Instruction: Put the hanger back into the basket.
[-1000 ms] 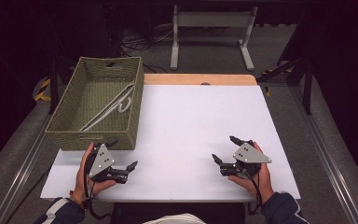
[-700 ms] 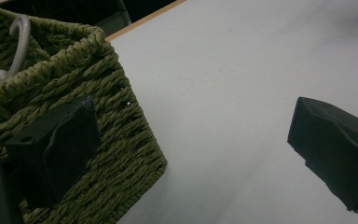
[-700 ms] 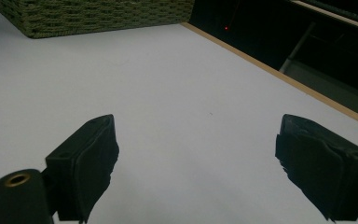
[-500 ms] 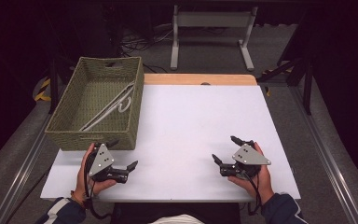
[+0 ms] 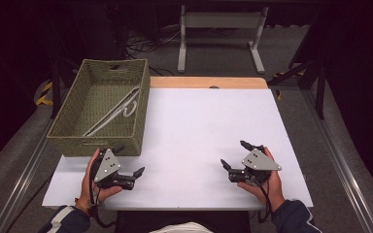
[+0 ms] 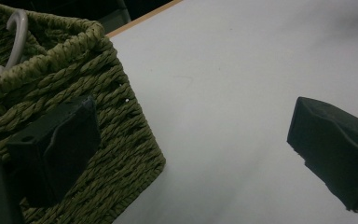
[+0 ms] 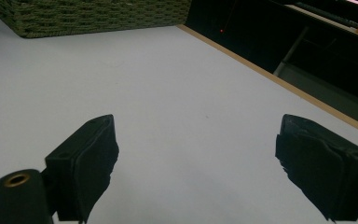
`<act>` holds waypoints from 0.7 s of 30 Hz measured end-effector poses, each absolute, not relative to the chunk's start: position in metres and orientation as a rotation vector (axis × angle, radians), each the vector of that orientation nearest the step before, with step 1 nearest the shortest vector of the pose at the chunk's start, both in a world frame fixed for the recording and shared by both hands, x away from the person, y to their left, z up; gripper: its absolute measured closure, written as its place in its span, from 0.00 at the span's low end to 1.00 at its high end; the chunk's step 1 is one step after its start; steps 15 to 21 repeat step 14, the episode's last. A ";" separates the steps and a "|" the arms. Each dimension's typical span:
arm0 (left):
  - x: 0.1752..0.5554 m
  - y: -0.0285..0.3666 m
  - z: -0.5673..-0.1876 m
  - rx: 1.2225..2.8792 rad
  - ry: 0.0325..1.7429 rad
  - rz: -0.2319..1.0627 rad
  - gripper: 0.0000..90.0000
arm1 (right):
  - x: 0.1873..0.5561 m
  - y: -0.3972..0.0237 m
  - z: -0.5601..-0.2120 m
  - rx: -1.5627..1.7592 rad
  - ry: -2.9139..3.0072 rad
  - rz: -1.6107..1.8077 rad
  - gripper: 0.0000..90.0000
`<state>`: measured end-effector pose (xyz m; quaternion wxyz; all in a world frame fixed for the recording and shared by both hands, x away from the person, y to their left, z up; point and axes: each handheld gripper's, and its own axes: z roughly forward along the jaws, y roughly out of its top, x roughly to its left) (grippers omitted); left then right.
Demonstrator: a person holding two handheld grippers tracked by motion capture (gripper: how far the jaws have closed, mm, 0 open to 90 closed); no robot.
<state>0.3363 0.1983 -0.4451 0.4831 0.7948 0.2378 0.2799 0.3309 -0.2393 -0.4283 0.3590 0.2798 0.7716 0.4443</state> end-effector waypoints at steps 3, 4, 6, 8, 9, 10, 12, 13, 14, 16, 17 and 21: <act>0.337 0.196 -0.445 1.941 0.576 0.683 0.04 | 0.331 -0.241 -0.428 0.727 1.986 1.148 0.14; 0.338 0.196 -0.446 1.944 0.579 0.680 0.03 | 0.331 -0.241 -0.428 0.728 1.985 1.152 0.14; 0.338 0.196 -0.447 1.942 0.592 0.676 0.04 | 0.332 -0.242 -0.428 0.731 1.987 1.153 0.15; 0.339 0.197 -0.446 1.947 0.591 0.673 0.04 | 0.332 -0.242 -0.429 0.731 1.988 1.152 0.15; 0.339 0.197 -0.446 1.944 0.589 0.681 0.04 | 0.332 -0.243 -0.429 0.730 1.987 1.151 0.15; 0.339 0.197 -0.446 1.944 0.589 0.681 0.04 | 0.332 -0.243 -0.429 0.730 1.987 1.151 0.15; 0.339 0.198 -0.446 1.937 0.604 0.676 0.04 | 0.332 -0.243 -0.429 0.734 1.983 1.152 0.15; 0.340 0.198 -0.447 1.931 0.608 0.670 0.04 | 0.332 -0.244 -0.429 0.740 1.984 1.154 0.15; 0.340 0.198 -0.447 1.937 0.615 0.670 0.04 | 0.332 -0.244 -0.429 0.740 1.984 1.154 0.15; 0.340 0.198 -0.447 1.937 0.615 0.670 0.04 | 0.332 -0.244 -0.429 0.740 1.984 1.154 0.15; 0.340 0.198 -0.447 1.937 0.615 0.670 0.04 | 0.332 -0.244 -0.429 0.740 1.984 1.154 0.15; 0.340 0.198 -0.447 1.937 0.615 0.670 0.04 | 0.332 -0.244 -0.429 0.740 1.984 1.154 0.15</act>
